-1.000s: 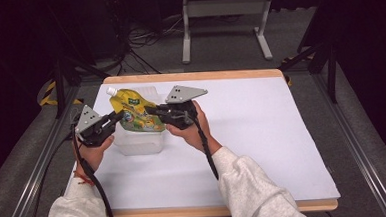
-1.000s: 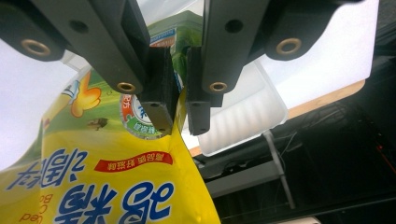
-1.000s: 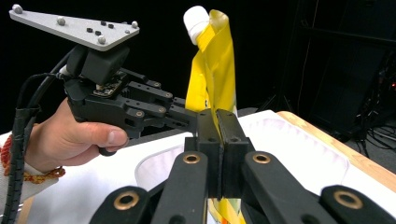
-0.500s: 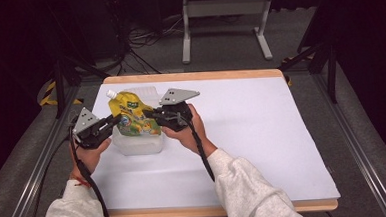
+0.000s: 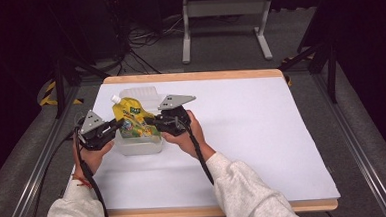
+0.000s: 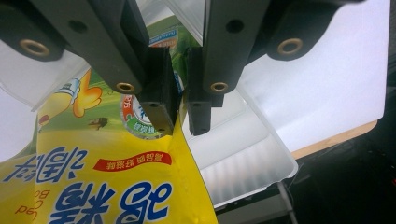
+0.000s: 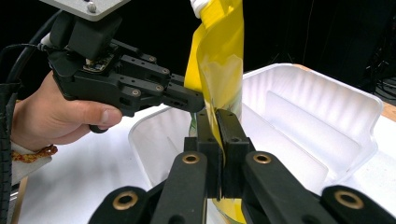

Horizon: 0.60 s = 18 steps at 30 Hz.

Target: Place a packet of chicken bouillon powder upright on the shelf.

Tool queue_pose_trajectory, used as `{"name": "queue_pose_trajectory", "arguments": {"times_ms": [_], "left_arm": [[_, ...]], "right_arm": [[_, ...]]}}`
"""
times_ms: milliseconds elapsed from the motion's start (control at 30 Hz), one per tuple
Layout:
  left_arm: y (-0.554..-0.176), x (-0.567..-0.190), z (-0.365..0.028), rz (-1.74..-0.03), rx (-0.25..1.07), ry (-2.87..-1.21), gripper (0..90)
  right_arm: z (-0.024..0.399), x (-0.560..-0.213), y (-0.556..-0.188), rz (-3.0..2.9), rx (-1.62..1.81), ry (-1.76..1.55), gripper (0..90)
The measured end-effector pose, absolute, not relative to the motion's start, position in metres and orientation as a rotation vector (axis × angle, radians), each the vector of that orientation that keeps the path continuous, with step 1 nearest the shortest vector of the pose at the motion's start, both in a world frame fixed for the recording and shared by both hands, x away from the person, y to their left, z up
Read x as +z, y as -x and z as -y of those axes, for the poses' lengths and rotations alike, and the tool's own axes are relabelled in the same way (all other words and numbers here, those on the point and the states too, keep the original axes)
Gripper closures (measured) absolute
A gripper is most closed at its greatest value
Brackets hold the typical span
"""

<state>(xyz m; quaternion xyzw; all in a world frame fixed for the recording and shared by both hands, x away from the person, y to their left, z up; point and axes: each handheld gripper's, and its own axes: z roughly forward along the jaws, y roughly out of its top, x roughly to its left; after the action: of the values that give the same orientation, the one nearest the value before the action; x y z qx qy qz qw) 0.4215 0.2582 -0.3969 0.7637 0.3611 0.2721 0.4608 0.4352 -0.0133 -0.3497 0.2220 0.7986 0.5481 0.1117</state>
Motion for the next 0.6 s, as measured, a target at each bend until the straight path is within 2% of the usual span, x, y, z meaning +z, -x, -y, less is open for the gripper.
{"name": "queue_pose_trajectory", "arguments": {"times_ms": [600], "left_arm": [[-0.4204,-0.3999,-0.262,-0.883,0.658,-1.877,82.5]], "right_arm": [[0.0153,-0.3554,-0.4372,-2.33,1.594,-0.662,89.7]]}}
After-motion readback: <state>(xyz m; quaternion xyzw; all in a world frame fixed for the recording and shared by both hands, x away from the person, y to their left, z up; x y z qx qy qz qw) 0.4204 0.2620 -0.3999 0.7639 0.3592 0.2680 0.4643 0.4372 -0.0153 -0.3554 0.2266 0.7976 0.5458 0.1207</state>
